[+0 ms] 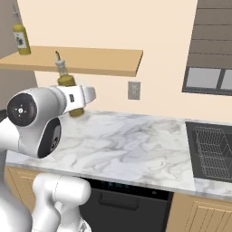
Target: Take 2 condiments from the cabinet and move them on the counter near the stove.Make sure the condiments are lined up with each other, next to each other.
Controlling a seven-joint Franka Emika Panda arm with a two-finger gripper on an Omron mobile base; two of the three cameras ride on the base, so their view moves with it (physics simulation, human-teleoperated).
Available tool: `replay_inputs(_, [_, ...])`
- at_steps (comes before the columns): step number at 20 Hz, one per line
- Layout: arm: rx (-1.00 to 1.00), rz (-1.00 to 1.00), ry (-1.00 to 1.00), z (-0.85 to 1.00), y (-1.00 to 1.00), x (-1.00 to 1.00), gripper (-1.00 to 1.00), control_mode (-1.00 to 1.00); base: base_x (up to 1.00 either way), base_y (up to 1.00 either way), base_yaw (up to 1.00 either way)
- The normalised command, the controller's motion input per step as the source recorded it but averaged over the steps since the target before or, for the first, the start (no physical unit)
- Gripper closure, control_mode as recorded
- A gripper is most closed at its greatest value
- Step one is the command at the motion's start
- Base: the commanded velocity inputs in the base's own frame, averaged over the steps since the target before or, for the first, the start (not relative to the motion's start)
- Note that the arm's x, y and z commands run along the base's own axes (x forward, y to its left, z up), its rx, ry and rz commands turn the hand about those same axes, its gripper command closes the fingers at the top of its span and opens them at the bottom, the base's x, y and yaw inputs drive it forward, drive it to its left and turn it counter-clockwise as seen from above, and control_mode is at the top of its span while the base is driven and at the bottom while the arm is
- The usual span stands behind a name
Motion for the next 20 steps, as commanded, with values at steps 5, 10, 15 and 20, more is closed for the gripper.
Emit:
replay_inputs(5, [0.0, 0.0, 0.0, -0.45, 0.0, 0.0, 1.0, -1.0, 0.0, 0.0, 0.0])
replay_inputs(10, [0.0, 0.0, 0.0, -0.27, -0.02, 0.0, 1.0, -1.0, 0.0, 0.0, 0.0])
replay_inputs(15, [0.0, 0.0, 0.0, 0.0, 0.0, 0.0, 1.0, 1.0, 0.0, -0.13, 0.0])
replay_inputs(20, [0.0, 0.0, 0.0, 0.0, 0.0, 0.0, 1.0, 1.0, -0.38, -0.55, -0.05])
